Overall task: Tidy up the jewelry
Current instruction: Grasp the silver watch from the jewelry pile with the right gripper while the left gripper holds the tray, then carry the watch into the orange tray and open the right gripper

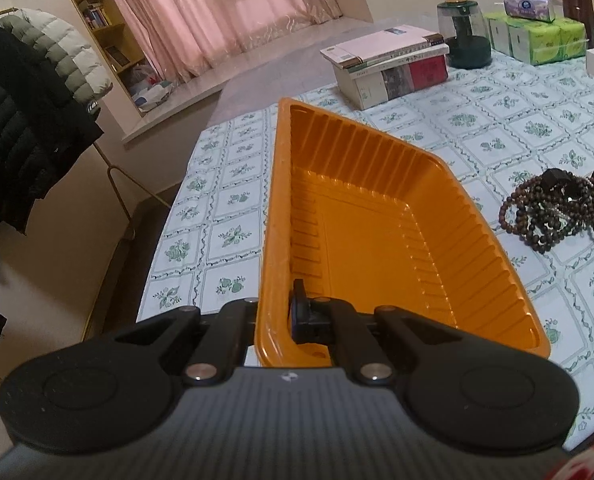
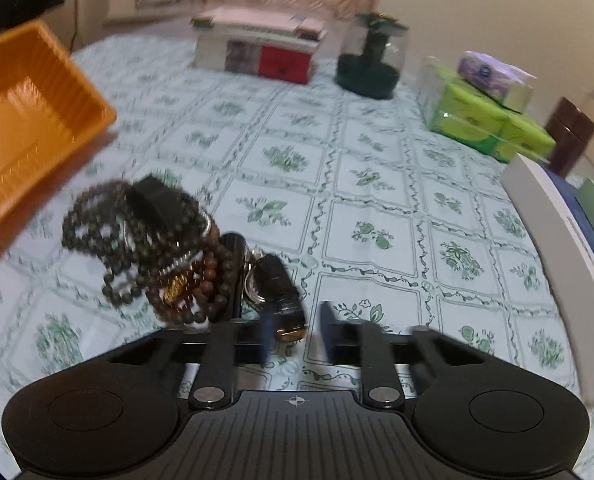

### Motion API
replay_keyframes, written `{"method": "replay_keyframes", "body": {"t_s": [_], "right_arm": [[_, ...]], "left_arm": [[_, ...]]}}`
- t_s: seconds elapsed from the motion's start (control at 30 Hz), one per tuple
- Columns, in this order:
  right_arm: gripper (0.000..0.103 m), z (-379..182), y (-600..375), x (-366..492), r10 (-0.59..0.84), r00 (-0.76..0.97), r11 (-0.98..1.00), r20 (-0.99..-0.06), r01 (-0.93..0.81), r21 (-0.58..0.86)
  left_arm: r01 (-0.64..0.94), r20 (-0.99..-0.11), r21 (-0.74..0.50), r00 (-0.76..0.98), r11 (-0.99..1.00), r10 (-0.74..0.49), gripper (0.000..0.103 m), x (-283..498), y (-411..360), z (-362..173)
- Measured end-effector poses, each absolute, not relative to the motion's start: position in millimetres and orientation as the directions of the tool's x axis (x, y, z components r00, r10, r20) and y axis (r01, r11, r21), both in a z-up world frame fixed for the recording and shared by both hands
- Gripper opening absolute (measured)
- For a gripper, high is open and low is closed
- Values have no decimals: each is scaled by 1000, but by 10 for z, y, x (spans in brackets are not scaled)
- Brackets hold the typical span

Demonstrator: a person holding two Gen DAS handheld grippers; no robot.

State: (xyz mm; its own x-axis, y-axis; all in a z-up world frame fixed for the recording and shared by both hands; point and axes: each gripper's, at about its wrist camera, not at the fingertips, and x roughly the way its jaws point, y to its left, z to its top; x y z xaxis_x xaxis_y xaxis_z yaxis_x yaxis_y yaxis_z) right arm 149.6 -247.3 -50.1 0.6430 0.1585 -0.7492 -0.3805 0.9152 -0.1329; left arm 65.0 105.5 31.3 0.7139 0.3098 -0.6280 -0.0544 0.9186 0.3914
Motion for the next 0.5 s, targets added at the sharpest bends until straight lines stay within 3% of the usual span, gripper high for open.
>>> {"method": "replay_keyframes", "body": {"t_s": [0.5], "right_arm": [[14,-63,-2363,1516,105,721,888,-685,-378,-262]], "left_arm": [[-17,-661,435,673,900,332,3,671,1049,242]]}}
